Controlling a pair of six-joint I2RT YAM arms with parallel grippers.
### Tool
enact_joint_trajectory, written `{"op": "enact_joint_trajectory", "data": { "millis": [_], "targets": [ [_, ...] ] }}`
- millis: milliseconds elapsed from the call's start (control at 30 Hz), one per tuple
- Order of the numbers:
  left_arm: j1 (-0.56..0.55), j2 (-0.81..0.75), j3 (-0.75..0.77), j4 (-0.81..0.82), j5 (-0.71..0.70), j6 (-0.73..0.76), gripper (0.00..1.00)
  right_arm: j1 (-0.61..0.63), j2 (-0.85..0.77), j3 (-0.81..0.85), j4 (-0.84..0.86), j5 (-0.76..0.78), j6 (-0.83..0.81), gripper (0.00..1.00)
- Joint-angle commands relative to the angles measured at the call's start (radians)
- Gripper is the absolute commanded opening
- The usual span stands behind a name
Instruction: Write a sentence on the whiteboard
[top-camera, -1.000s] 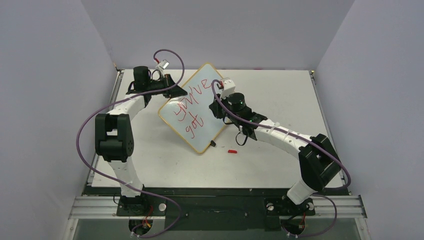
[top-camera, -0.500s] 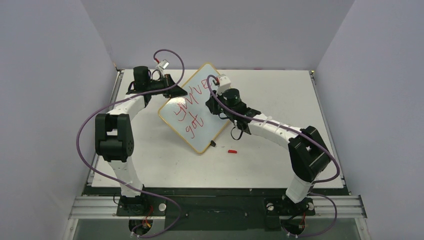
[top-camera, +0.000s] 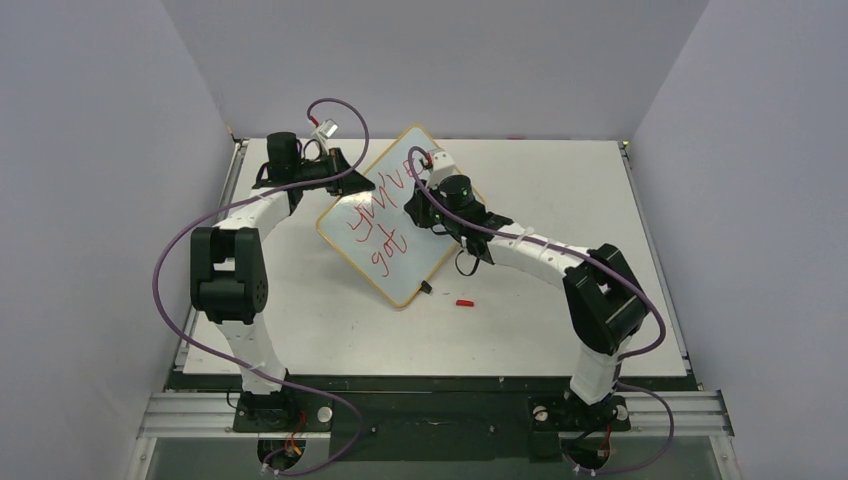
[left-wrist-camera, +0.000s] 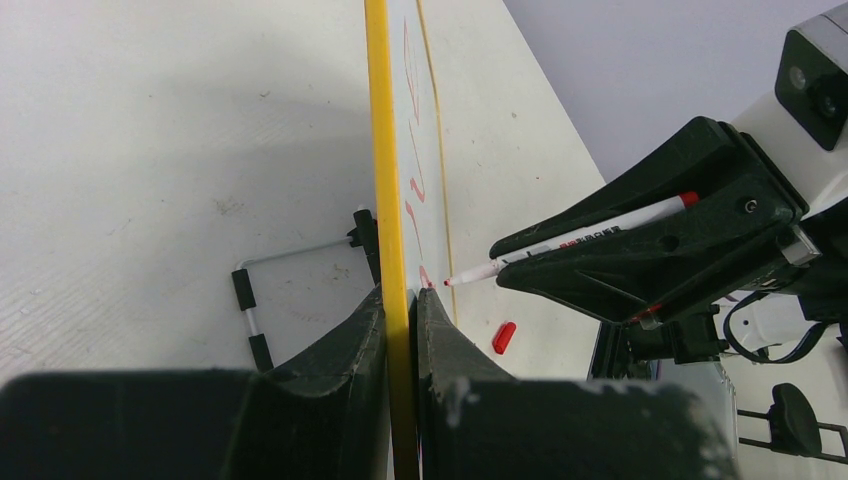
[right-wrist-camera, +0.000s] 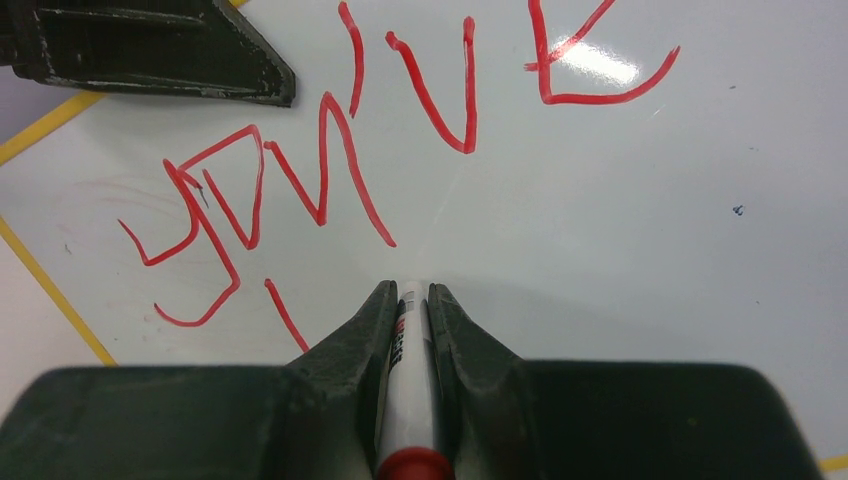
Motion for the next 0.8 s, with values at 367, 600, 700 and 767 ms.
{"op": "enact_joint_trajectory", "data": {
  "millis": [367,600,700,767],
  "targets": [
    [-0.011,0.012,0.02,0.147,-0.025,0.092,0.0,-0.012,0.078,0.081,0.056,-0.025,0.019,0.0],
    [-0.012,0.016,0.024,0.147,-0.025,0.092,0.0,-0.031,0.086,0.074,0.053,-0.006,0.019,0.0],
    [-0.012,0.016,0.024,0.149,-0.024,0.09,0.0,-0.041,0.09,0.079,0.048,0.007,0.021,0.0],
    [-0.012,0.016,0.022,0.148,-0.023,0.09,0.0,-0.047,0.094,0.093,0.04,0.013,0.019,0.0]
  ]
}}
